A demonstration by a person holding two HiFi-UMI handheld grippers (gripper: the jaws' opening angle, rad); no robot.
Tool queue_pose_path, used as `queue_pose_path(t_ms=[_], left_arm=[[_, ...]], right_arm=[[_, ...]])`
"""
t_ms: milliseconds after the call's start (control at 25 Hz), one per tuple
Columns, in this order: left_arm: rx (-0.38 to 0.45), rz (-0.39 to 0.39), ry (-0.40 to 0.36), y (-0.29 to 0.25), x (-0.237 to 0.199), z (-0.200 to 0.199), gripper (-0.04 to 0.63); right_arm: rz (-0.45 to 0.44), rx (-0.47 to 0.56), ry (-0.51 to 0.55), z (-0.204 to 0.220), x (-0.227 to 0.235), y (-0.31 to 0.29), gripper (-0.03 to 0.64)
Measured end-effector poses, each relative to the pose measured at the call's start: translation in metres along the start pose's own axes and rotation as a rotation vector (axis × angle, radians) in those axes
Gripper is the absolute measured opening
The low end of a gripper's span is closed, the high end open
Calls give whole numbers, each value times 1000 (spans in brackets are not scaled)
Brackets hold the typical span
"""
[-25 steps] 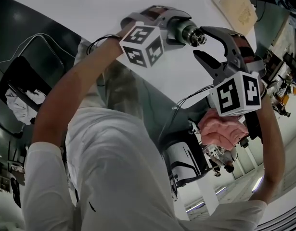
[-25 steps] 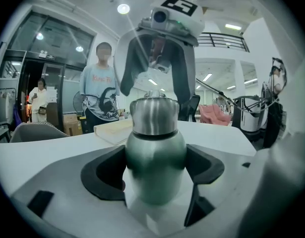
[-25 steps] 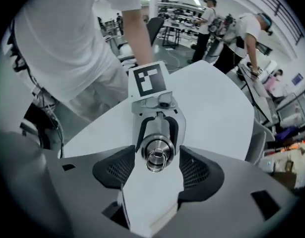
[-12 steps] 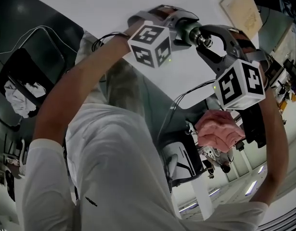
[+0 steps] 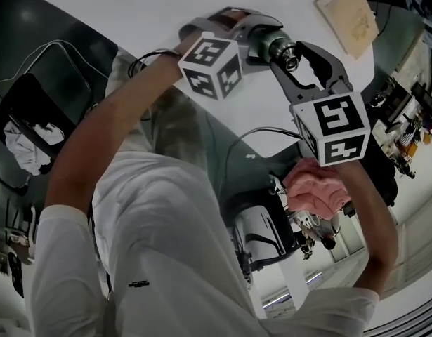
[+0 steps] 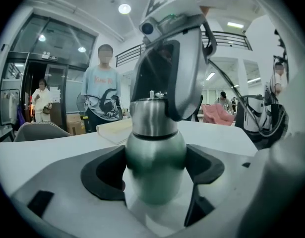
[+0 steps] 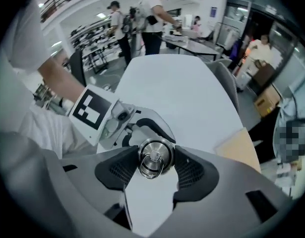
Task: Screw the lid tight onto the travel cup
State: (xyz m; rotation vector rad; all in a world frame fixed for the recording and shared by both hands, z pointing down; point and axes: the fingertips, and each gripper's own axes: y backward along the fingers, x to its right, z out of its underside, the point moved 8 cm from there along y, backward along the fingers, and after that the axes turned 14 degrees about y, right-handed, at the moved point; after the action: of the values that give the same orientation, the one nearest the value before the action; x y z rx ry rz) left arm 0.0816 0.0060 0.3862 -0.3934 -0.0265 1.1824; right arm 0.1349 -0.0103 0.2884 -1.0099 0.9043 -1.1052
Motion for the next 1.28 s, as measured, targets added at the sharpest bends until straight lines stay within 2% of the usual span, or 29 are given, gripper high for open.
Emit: queue_pose_path(t_ms=[80, 160, 240, 360, 480, 600, 800, 880, 1040, 1080, 1160, 1280], left_arm=[[-1, 2, 0, 1, 1, 0, 359], [-2, 6, 5, 1, 4, 1, 359], [0, 9, 8, 1, 4, 0, 359], [5, 11, 4, 0, 2, 0, 359], [0, 11, 8, 2, 2, 1, 359], [-1, 13, 3, 3, 1, 1, 359], [6, 16, 8, 3, 5, -1, 359], [2, 17, 10, 3, 6, 0, 359], [-3, 18, 3, 0, 3, -2, 359], [-2, 21, 6, -1, 4, -3, 359], [0, 22, 5, -1, 3, -2, 359], [-1, 13, 4, 1, 0, -1, 359]], right_arm=[[42, 23, -82, 3, -3, 1, 225], [41, 25, -60, 4, -7, 2, 225], [22, 19, 7, 3, -9, 4, 262], [8, 24, 126, -3, -11, 11, 268], [-51, 29, 262, -9, -13, 18, 268], [-110, 12, 454, -13, -12, 23, 268], [-198, -66, 937, -10, -13, 20, 268], [-237, -86, 1055, -6, -14, 11, 268], [-233, -75, 1269, -2, -13, 1, 268], [-237, -69, 1297, 0, -14, 1, 253], [-239, -66, 1279, -1, -13, 0, 249], [-216, -54, 1118, -5, -11, -3, 249]])
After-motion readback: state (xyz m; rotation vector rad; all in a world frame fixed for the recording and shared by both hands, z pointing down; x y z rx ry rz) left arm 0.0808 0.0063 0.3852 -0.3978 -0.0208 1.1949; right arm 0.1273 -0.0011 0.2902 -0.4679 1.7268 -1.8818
